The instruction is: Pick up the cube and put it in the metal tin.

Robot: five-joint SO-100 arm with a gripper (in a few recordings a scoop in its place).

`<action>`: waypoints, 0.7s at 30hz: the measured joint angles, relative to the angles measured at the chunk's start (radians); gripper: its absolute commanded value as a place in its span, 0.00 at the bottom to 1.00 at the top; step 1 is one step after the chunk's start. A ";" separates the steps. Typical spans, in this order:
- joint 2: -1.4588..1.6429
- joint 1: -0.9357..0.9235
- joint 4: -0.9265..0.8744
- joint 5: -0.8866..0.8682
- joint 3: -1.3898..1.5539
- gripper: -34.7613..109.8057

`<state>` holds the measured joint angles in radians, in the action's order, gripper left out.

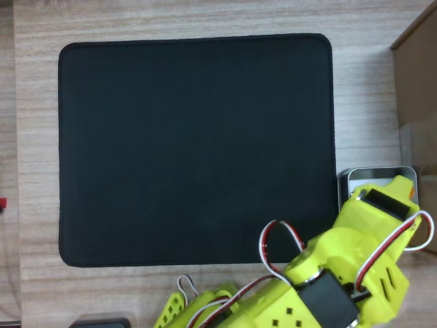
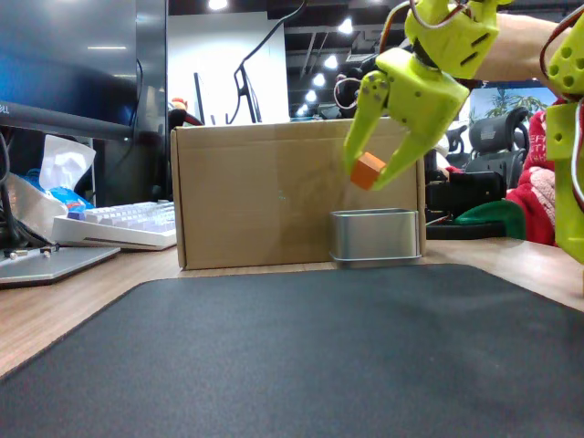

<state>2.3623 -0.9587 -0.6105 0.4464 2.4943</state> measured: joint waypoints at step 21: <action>0.072 0.078 0.005 -0.018 0.021 0.41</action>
<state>2.4344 -0.8805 -0.6059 0.4280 2.5157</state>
